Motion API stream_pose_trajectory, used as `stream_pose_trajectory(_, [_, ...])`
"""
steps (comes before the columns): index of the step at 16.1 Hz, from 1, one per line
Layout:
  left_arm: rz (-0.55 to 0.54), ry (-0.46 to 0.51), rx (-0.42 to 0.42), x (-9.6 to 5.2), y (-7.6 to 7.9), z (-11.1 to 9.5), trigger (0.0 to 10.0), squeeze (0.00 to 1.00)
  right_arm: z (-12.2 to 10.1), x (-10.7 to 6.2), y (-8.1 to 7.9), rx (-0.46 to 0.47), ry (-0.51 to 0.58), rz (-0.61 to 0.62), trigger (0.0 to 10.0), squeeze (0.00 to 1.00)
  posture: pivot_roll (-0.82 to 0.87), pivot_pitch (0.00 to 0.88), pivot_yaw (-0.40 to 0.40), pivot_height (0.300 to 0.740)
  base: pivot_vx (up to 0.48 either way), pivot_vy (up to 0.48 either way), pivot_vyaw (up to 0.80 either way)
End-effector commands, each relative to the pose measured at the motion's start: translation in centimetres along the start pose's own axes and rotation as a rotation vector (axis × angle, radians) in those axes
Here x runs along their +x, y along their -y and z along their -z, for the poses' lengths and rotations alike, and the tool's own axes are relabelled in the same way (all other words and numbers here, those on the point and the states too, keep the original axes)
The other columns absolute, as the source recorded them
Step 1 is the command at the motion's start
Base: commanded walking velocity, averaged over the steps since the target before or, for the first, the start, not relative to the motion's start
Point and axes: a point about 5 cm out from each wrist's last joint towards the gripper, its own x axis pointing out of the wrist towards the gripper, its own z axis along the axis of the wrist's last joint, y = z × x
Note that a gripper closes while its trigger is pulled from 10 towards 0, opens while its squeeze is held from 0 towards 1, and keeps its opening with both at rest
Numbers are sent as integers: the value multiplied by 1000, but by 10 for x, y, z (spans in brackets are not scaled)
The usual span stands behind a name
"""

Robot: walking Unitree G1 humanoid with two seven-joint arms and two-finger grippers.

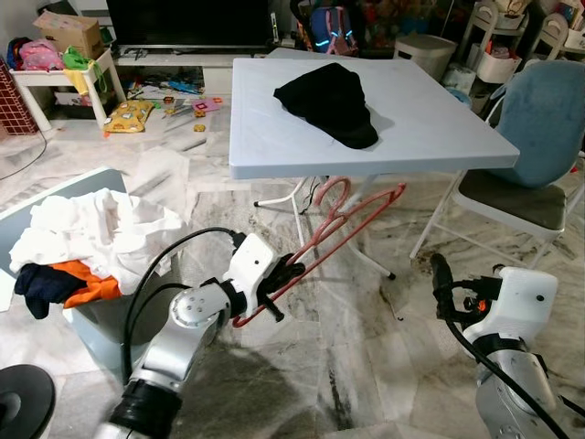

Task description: Hang hanger

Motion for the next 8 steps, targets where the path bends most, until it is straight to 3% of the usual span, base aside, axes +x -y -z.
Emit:
stream_pose_trajectory(1, [-10, 12, 14, 2, -3, -5, 10000, 0, 1, 1, -1, -22, -3, -9, 10000, 0, 1, 0, -46, 740, 0, 0, 0])
stream_pose_trajectory(4, [15, 5, 10, 2, -1, -4, 10000, 0, 7, -1, -8, -118, -26, -79, 10000, 0, 5, 0, -47, 740, 0, 0, 0])
stream_pose_trajectory(6, [146, -34, 58, 0, 5, 2, 10000, 0, 5, -3, -8, -237, -20, -212, 10000, 0, 6, 0, -46, 740, 0, 0, 0])
stream_pose_trajectory(8, [322, -156, 83, -6, 6, 16, 10000, 0, 3, -2, 13, -522, -47, -339, 10000, 0, -1, 0, -42, 740, 0, 0, 0])
